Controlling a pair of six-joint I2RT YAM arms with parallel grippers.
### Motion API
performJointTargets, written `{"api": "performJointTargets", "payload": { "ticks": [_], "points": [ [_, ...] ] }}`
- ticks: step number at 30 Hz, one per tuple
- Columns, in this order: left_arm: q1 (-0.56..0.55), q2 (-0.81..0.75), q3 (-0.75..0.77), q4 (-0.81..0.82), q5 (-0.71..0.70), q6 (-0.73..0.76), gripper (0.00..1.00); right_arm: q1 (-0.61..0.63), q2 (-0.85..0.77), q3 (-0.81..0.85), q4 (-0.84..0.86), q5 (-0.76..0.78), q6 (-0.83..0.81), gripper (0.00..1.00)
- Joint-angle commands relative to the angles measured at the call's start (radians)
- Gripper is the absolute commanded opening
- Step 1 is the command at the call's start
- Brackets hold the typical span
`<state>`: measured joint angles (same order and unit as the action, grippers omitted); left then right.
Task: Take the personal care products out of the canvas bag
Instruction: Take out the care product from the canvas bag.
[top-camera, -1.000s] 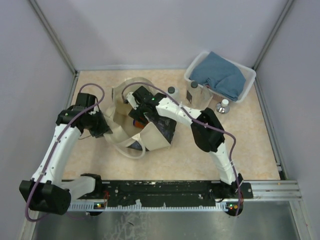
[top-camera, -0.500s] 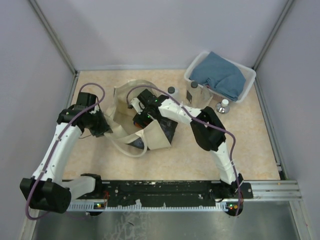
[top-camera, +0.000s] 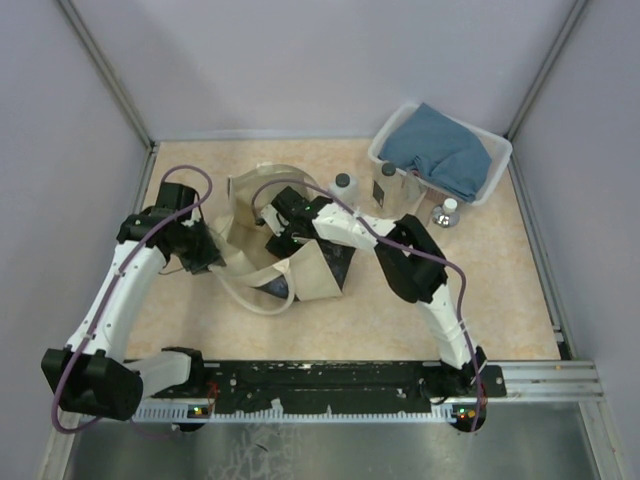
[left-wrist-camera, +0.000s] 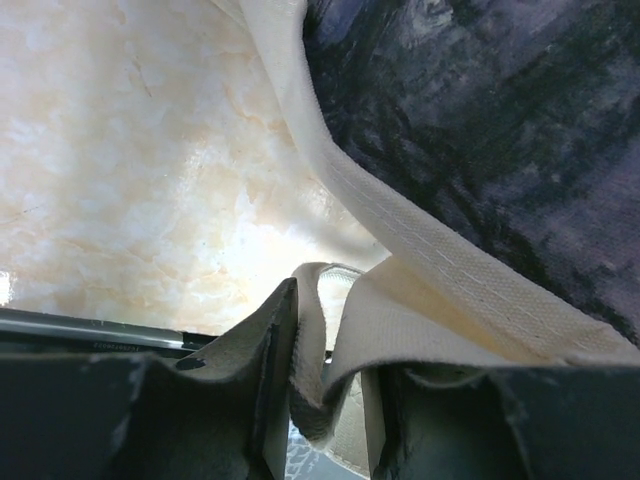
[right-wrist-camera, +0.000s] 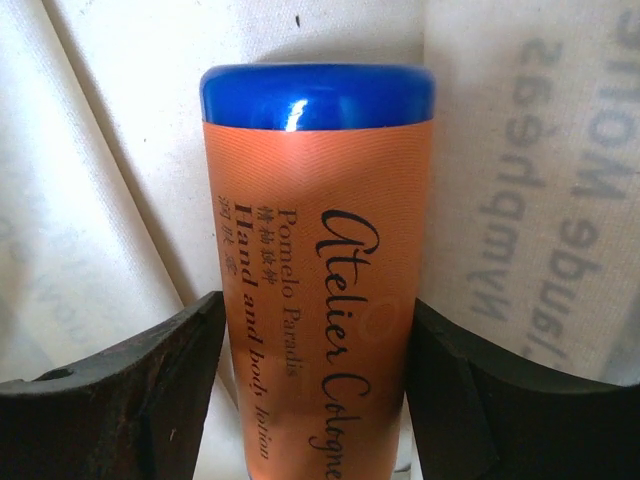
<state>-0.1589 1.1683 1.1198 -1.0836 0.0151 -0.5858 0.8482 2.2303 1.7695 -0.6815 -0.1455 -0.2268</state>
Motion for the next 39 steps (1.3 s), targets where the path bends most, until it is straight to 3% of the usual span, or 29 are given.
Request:
{"api": "performJointTargets", "payload": {
  "ticks": [1, 4, 6, 7, 8, 10, 15, 20, 25, 30, 39],
  "points": [
    [0.004, 0.005, 0.032, -0.014, -0.104, 0.020, 0.37, 0.009, 0.100, -0.052, -0.106, 0.030, 0.035, 0.68],
    [0.004, -0.006, 0.025, -0.001, -0.108, 0.014, 0.40, 0.009, 0.127, -0.048, -0.139, 0.052, 0.048, 0.71],
    [0.004, -0.008, 0.025, 0.002, -0.106, 0.015, 0.40, 0.009, 0.148, -0.036, -0.171, 0.040, 0.061, 0.67],
    [0.004, -0.007, 0.025, 0.002, -0.107, 0.016, 0.41, 0.009, 0.156, -0.033, -0.186, 0.030, 0.064, 0.59],
    [0.004, -0.007, 0.024, 0.002, -0.107, 0.017, 0.41, 0.009, 0.162, -0.029, -0.200, 0.025, 0.068, 0.44],
    [0.005, -0.011, 0.024, 0.002, -0.107, 0.017, 0.41, 0.009, 0.176, -0.019, -0.225, 0.033, 0.079, 0.01],
    [0.004, -0.029, 0.027, 0.000, -0.111, 0.015, 0.41, 0.002, 0.203, 0.051, -0.294, -0.004, 0.071, 0.00],
    [0.005, -0.059, 0.037, -0.006, -0.124, 0.008, 0.42, 0.002, 0.084, 0.112, -0.156, 0.013, 0.120, 0.00],
    [0.004, -0.060, 0.064, -0.001, -0.126, 0.035, 0.43, 0.006, 0.027, 0.464, -0.203, -0.072, 0.173, 0.00],
    [0.005, -0.008, 0.150, 0.009, -0.176, 0.068, 0.43, 0.012, -0.063, 0.583, -0.128, -0.129, 0.214, 0.00],
    [0.004, 0.027, 0.177, 0.067, -0.122, 0.077, 0.42, 0.000, -0.177, 0.586, 0.169, -0.214, 0.294, 0.00]
  ]
}}
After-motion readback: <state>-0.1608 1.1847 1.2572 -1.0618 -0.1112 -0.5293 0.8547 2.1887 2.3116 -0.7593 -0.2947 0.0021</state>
